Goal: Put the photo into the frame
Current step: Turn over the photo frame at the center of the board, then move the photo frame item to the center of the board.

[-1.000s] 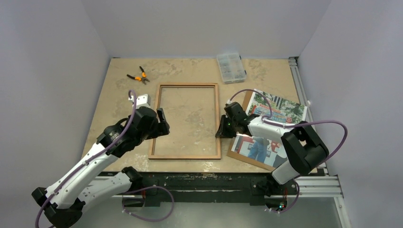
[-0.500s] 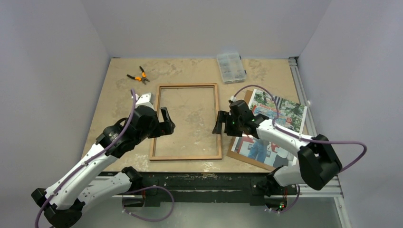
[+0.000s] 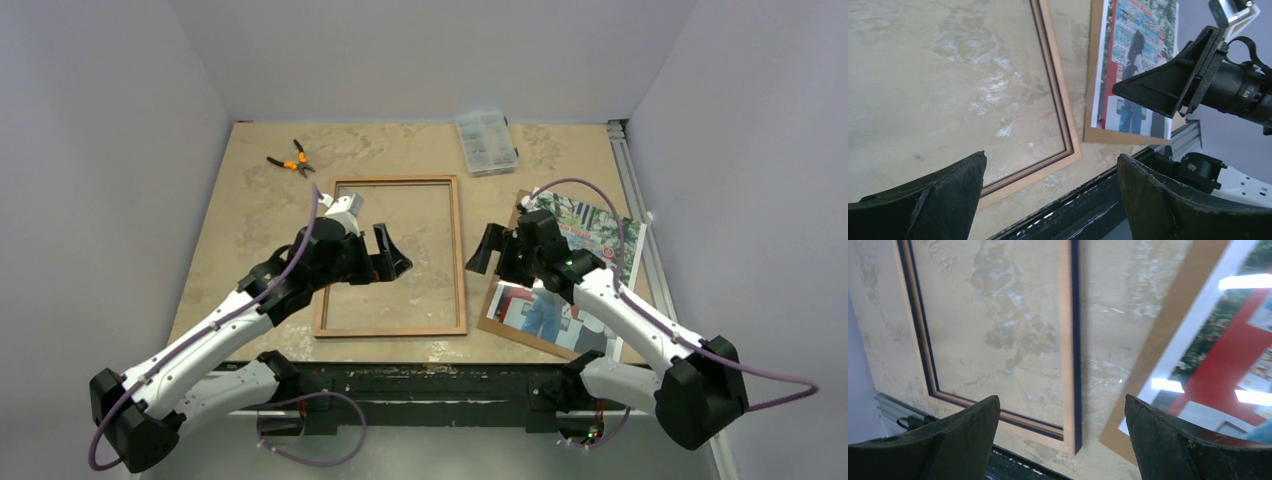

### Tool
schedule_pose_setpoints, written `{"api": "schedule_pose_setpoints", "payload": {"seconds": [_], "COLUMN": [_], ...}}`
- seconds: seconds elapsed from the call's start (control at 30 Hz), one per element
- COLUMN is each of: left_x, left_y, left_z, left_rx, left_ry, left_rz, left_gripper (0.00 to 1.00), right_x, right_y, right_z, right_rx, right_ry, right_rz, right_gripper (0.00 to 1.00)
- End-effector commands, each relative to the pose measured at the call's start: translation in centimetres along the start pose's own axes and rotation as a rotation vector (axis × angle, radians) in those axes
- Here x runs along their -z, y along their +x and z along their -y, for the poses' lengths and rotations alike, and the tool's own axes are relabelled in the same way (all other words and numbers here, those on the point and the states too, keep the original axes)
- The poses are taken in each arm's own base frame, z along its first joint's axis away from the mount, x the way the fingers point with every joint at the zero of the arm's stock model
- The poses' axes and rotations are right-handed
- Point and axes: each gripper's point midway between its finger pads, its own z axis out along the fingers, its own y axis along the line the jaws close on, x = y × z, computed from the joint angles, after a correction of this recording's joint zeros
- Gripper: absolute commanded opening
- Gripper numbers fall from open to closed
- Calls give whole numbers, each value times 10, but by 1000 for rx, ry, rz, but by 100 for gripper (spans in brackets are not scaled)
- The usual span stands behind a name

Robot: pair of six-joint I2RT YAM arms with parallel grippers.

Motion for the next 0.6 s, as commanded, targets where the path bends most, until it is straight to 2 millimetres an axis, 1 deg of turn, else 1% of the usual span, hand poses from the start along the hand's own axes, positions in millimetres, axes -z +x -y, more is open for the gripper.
{"api": "schedule_pose_setpoints", "payload": {"seconds": [0.0, 0.1, 0.13, 0.2, 0.27, 0.33, 0.37, 0.4, 0.43, 0.5, 0.57], "left_x": [-28, -48, -53, -65, -78, -94, -103, -116, -124, -137, -148], "left_y": [1, 12, 15, 23, 32, 47, 54, 66, 76, 88, 96], "left_z": [52, 72, 80, 94, 113, 128, 133, 135, 140, 146, 149], "left_rx": [70, 85, 78, 57, 36, 19, 17, 18, 17, 19, 20], "left_ry": [251, 300, 305, 298, 304, 297, 292, 279, 279, 272, 259], "left_rz": [-32, -80, -95, -136, -178, -238, -267, -309, -340, -382, -406], "left_gripper": [100, 100, 100, 100, 100, 100, 100, 100, 100, 100, 100], "right_x": [9, 17, 20, 29, 36, 45, 49, 53, 57, 64, 69], "right_y": [4, 5, 5, 3, -1, -6, -7, -11, -13, -17, -20], "right_z": [43, 74, 83, 97, 112, 123, 128, 131, 133, 139, 151], "right_rx": [-159, -242, -253, -260, -282, -307, -315, -322, -327, -352, -380], "right_ry": [64, 149, 189, 256, 306, 339, 359, 369, 381, 414, 470], "right_rz": [-25, -31, -33, -19, 13, 46, 60, 79, 93, 109, 125], "right_gripper": [93, 93, 95, 98, 99, 99, 99, 99, 99, 99, 99]}}
